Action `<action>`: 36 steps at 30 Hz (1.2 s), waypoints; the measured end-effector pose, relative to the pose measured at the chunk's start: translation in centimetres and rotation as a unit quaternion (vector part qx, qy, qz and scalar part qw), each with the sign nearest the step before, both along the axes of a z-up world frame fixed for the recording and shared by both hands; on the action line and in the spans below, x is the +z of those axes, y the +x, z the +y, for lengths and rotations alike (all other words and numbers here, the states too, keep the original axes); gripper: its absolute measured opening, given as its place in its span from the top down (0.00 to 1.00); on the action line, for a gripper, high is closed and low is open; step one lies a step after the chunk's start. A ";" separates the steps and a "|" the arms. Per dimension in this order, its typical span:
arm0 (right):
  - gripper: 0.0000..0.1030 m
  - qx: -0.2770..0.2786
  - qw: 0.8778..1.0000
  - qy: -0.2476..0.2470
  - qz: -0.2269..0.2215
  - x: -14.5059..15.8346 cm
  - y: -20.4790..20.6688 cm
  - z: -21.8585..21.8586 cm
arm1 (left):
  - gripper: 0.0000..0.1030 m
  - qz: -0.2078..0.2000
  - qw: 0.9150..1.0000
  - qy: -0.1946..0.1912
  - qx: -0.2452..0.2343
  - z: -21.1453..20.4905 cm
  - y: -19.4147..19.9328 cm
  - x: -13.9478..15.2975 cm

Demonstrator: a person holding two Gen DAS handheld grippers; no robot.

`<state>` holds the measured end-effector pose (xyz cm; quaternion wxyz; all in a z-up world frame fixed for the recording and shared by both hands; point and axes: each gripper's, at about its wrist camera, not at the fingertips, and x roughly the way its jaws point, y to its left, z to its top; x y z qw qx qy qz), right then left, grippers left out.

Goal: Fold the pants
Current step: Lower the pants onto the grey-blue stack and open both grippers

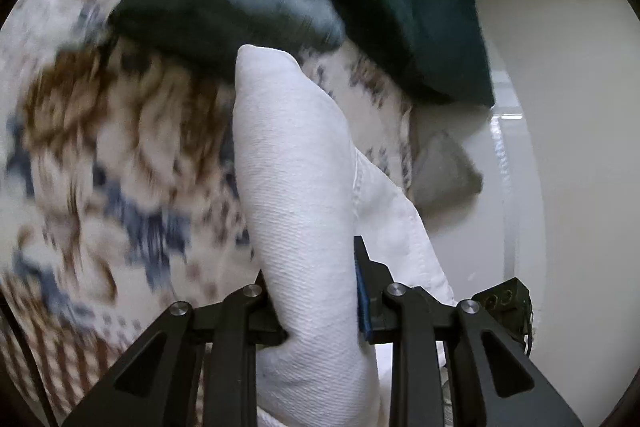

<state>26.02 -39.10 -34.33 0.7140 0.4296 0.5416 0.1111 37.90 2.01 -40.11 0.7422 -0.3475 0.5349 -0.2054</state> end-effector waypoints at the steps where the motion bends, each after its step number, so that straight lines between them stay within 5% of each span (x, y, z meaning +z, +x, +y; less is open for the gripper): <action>1: 0.70 -0.001 1.000 -0.003 -0.005 0.7 1.4 1.2 | 0.79 -0.003 1.000 0.000 0.000 0.4 1.0 0.5; 11: 0.70 -0.011 0.998 -0.008 -0.065 5.7 19.4 11.1 | 0.79 -0.049 0.999 0.009 0.011 8.8 16.7 5.3; 20: 0.71 0.024 0.997 -0.029 -0.063 -0.9 35.5 18.2 | 0.78 -0.029 0.999 0.019 0.028 14.0 30.1 -0.6; 26: 0.70 0.052 0.997 -0.061 -0.015 -9.1 38.4 19.8 | 0.78 0.042 0.998 0.051 0.017 15.3 32.8 -8.0; 31: 0.64 0.069 0.995 -0.067 0.007 -10.4 39.1 19.6 | 0.68 0.052 0.996 0.061 0.025 15.6 31.2 -7.9; 34: 0.51 0.084 0.992 -0.084 0.036 -9.8 38.9 19.3 | 0.52 0.073 0.988 0.130 0.042 15.2 29.8 -5.9; 36: 0.38 0.105 0.988 -0.105 0.039 -8.8 38.6 19.7 | 0.32 0.058 0.974 0.217 0.032 14.1 28.9 -3.7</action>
